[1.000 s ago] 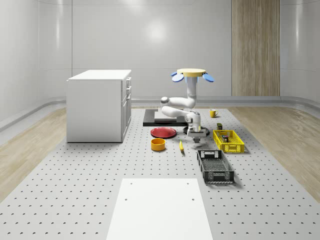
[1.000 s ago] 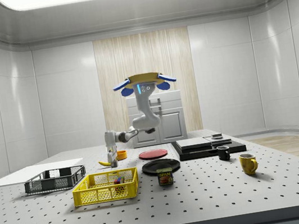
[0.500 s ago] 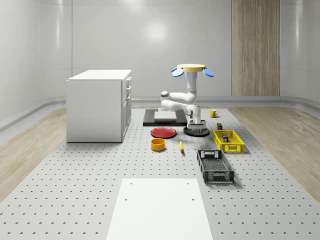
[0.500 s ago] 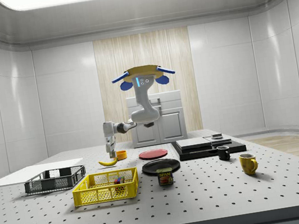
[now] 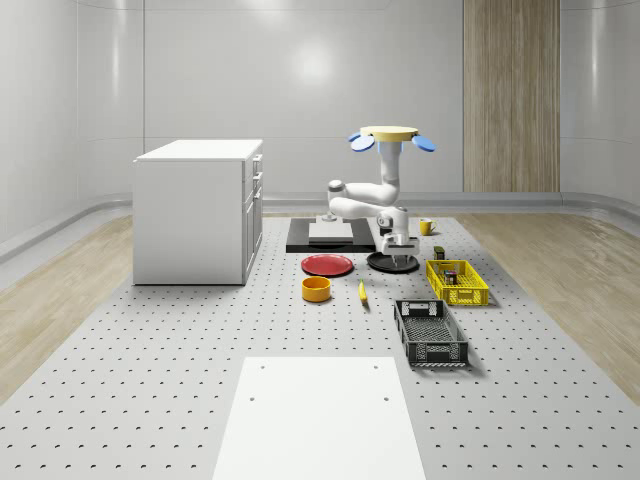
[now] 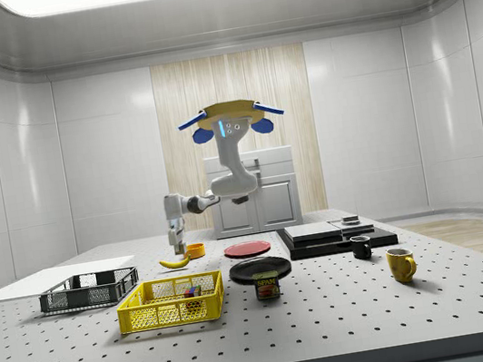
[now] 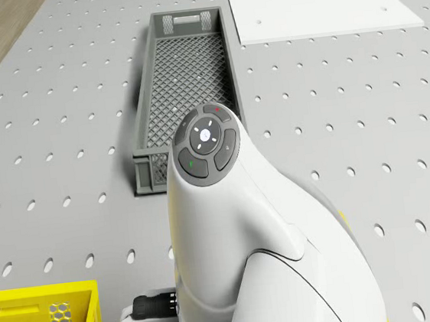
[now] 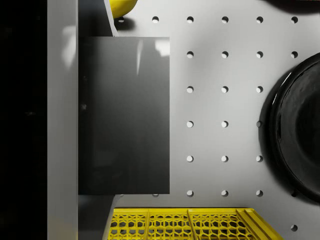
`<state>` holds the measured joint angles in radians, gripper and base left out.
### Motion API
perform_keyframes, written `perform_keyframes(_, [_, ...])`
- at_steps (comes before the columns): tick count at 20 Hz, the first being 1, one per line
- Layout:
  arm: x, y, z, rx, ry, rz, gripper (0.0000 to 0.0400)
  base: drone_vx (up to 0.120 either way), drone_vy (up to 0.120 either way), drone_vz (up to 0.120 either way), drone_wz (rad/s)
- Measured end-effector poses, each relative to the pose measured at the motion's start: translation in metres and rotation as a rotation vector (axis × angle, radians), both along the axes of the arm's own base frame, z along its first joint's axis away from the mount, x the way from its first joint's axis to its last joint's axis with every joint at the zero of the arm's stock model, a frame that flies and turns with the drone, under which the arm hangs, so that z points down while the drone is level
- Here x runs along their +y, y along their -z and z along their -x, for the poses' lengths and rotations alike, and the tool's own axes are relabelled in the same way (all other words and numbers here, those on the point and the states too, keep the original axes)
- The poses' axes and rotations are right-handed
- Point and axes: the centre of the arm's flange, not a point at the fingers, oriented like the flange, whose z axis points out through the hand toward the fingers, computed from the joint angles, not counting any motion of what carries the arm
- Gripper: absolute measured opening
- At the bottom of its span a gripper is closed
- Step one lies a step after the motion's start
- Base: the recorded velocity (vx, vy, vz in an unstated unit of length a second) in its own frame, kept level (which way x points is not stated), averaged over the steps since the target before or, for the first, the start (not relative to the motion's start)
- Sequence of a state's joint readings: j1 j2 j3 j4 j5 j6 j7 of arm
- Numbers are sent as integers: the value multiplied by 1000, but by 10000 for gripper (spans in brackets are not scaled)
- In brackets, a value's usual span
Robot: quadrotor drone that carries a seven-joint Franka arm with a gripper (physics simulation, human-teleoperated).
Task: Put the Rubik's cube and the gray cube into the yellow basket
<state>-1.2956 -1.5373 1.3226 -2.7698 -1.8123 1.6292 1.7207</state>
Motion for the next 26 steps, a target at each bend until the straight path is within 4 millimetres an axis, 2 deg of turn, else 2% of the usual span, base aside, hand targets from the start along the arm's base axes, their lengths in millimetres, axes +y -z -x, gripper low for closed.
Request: perform_keyframes(26, [0, 0, 0, 0, 0, 0, 250, 0, 120, 0, 0])
